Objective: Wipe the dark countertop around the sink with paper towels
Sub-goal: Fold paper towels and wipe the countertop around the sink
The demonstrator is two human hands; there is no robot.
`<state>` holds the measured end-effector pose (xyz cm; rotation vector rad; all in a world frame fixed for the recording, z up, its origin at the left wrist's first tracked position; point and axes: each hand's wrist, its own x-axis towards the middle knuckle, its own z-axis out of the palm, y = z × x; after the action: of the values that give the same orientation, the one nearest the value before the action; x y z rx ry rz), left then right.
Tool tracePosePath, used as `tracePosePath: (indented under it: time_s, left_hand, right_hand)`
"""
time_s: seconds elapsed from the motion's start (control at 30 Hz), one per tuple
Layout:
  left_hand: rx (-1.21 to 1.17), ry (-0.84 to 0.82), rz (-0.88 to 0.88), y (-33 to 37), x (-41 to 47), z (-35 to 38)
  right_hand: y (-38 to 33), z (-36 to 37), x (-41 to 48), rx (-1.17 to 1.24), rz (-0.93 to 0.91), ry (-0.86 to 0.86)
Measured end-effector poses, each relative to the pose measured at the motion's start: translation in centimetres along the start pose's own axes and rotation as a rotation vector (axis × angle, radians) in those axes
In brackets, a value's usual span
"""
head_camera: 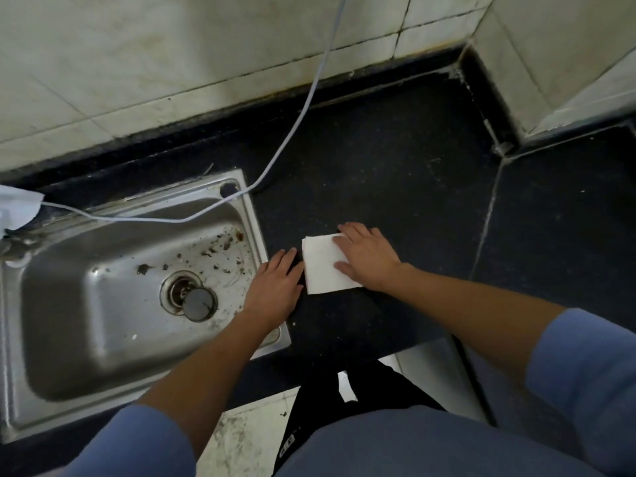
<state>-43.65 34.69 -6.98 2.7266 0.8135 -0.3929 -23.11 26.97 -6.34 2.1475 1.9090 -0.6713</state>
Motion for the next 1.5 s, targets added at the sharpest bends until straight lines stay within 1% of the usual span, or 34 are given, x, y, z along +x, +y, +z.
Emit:
tracePosePath:
  time_s: [0.1,0.2,0.3,0.37,0.43,0.5,0.63,0.77,0.9,1.07,1.23,1.33,1.5]
  left_hand:
    - [-0.038,0.092,-0.079,0.2,-2.3,-0.3]
    - [-0.065,0.137,-0.179,0.2,-5.2,-0.1]
    - [-0.078,0.140,-0.275,0.3,-8.0,0.6]
    - [-0.099,0.132,-0.330,0.5,-9.2,0.7]
    - [-0.108,0.154,-0.357,0.6,-9.6,0.4]
    - [-0.116,0.181,-0.338,0.5,-9.2,-0.2]
    - [-0.119,0.196,-0.250,0.1,-7.2,-2.6]
    - [-0.114,0.203,-0.137,0.1,-5.1,-5.3]
    - [-0.080,0.186,0.063,0.9,-3.6,-7.5]
    - [0.019,0.154,0.322,4.8,-3.3,-8.4]
    - [0.064,0.089,0.589,12.9,-4.5,-7.7]
    - [0.125,0.053,0.760,19.0,-6.2,-6.7]
    - [0.228,0.038,1.010,30.3,-10.8,-4.4]
  right_hand:
    - [-0.7,-1.0,2.2,0.016,-0.001,0.026]
    - [-1.1,-1.3,3.7,0.059,0.059,-0.071]
    - [-1.4,-1.6,4.3,0.149,0.100,-0.180]
    - [-1.5,-1.9,4.1,0.215,0.115,-0.208]
    - [-1.4,-2.0,3.6,0.344,0.133,-0.215]
    - [-1.3,-2.6,2.6,0.448,0.138,-0.187]
    - [-1.0,-4.2,-1.3,0.550,0.159,-0.012]
    - [-0.6,-5.2,-6.2,0.503,0.223,0.193]
    - [-0.8,-4.9,-11.9,0.397,0.334,0.382]
    - [-2.2,-1.9,-20.9,0.254,0.559,0.518]
    - [-4.1,2.0,-32.3,0.299,0.844,0.601]
    - [-5.7,5.0,-39.4,0.308,1.029,0.617]
    - [-9.6,10.9,-51.7,0.333,1.310,0.640]
